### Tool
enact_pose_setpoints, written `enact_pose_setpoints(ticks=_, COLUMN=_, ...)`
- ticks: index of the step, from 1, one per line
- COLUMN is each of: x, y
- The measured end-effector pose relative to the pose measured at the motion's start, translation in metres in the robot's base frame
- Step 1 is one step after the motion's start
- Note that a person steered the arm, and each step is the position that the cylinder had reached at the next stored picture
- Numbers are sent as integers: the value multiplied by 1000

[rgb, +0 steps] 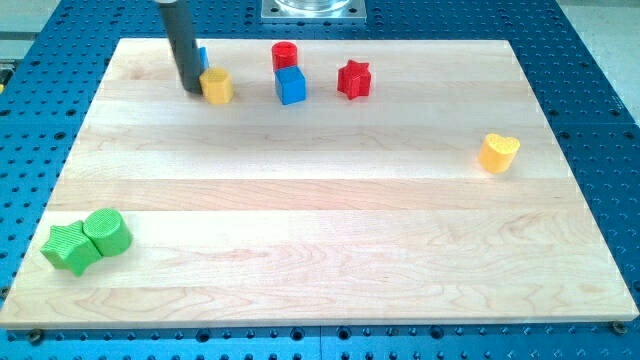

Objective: Move the hexagon to the left of the heart

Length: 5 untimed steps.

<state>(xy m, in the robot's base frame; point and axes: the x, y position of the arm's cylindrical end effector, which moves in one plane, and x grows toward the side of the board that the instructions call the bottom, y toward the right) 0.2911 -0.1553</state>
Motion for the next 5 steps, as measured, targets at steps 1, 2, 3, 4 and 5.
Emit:
enact_pose_setpoints(ticks=1, x=51, y=54)
enact_pose_setpoints(ticks=2, x=72, y=87)
enact_pose_setpoints(ticks=3, x=45, y=53)
enact_pose_setpoints(ticks=4, x=37, y=105)
enact_pose_setpoints(ticks=5, x=89, y=182)
